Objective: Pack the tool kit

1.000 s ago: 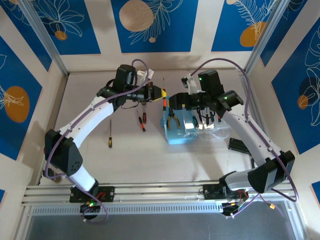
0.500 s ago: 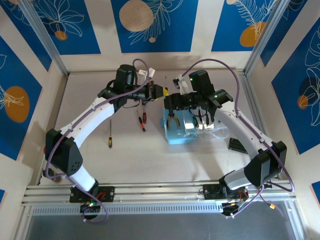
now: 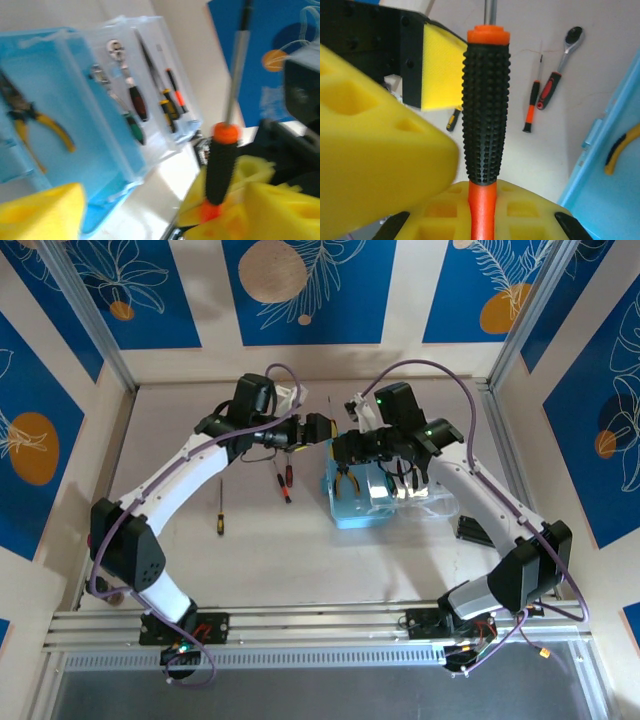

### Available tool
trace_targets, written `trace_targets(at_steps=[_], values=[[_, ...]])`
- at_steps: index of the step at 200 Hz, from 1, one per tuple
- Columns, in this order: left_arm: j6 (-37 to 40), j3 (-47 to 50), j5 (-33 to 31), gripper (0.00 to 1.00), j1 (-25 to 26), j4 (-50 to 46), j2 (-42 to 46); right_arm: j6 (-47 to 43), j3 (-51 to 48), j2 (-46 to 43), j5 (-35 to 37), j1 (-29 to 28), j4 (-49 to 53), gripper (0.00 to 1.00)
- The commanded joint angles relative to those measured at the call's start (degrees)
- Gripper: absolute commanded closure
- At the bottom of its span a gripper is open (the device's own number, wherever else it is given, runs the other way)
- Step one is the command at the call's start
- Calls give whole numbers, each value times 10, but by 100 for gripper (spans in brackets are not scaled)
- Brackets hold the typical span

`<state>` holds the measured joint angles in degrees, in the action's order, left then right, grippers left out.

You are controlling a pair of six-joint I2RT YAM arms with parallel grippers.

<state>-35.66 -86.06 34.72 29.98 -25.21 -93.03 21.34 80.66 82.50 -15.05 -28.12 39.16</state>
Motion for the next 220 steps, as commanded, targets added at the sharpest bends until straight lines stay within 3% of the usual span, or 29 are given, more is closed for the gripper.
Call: trace_targets(at_steps=[1, 39, 65, 124, 171, 220], values=[[91, -35, -132, 0, -21, -136, 21, -42, 18, -34, 27, 24, 82, 100], [144, -31, -290, 0, -60, -261, 26, -63, 44, -42, 159, 118, 224, 100], [151, -8, -345, 0, -88, -291, 35, -75, 46, -18, 261, 183, 294, 100], [148, 66, -342, 0, -113, -271, 35, -83, 18, 43, 418, 239, 346, 100], [138, 95, -303, 0, -113, -237, 32, -83, 26, 74, 442, 247, 341, 100], [136, 98, -295, 0, -113, -230, 24, -90, 28, 97, 436, 239, 329, 93]])
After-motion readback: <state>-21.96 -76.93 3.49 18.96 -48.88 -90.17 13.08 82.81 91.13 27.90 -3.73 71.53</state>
